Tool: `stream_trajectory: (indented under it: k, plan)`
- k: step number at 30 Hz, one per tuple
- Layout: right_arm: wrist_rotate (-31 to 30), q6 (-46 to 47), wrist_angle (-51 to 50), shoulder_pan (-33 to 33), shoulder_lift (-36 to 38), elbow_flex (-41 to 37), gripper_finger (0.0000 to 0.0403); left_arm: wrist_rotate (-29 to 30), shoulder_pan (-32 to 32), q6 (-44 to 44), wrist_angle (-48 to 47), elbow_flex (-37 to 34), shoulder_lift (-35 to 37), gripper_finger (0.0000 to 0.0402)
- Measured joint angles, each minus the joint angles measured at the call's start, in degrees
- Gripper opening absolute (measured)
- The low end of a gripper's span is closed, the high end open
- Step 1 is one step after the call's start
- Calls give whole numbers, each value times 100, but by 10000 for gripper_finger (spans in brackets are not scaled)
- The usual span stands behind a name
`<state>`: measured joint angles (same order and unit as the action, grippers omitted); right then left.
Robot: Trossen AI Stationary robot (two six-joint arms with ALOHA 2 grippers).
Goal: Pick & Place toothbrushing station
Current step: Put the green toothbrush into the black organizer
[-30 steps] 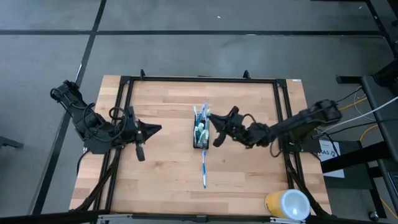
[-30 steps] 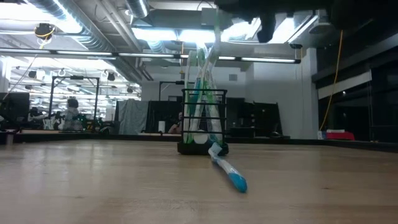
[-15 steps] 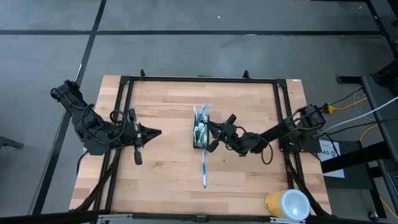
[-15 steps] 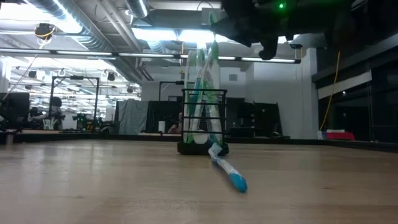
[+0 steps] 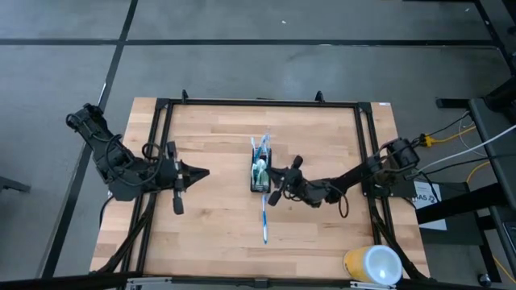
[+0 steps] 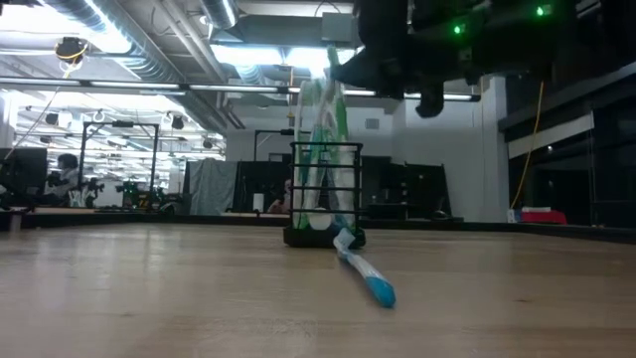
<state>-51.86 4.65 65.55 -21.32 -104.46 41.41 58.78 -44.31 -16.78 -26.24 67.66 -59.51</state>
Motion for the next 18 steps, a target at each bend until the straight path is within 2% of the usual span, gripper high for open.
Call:
stream_trajectory:
  k: [6, 11, 15, 18]
  plan:
    - [121, 1298, -510, -283, -10, 0, 68, 139, -195, 0, 44, 1, -11, 15]
    - [120, 1444, -552, -775, 502, 0, 119, 292, -296, -4, 40, 0, -26, 15]
    - [-164, 1704, -1229, -1234, 1114, 13, 128, 304, -296, -52, 36, 0, -26, 15]
    - [-527, 2020, -2265, -1392, 1471, 134, 123, 320, -296, -107, 33, 0, -26, 15]
